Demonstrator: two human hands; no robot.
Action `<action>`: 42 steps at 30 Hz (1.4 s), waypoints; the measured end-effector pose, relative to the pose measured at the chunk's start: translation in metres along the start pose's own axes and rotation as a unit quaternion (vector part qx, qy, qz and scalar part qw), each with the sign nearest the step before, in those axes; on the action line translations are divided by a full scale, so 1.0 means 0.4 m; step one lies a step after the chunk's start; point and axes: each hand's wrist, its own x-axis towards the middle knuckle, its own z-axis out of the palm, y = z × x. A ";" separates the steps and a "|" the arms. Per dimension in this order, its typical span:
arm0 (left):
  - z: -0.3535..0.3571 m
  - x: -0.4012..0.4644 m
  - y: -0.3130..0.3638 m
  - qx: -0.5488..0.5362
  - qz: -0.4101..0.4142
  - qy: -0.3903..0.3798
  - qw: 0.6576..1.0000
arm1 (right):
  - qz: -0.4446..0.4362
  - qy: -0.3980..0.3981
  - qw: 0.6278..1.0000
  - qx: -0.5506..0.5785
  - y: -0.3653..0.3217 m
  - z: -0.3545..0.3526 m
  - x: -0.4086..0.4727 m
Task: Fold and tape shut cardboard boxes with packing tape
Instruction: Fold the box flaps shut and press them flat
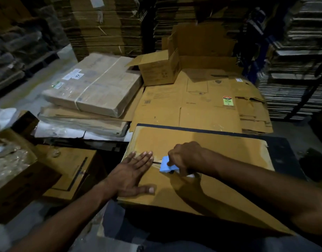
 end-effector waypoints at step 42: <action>-0.008 0.047 0.125 -0.065 -0.040 -0.029 0.997 | 0.114 -0.073 0.990 0.028 0.219 0.145 -0.204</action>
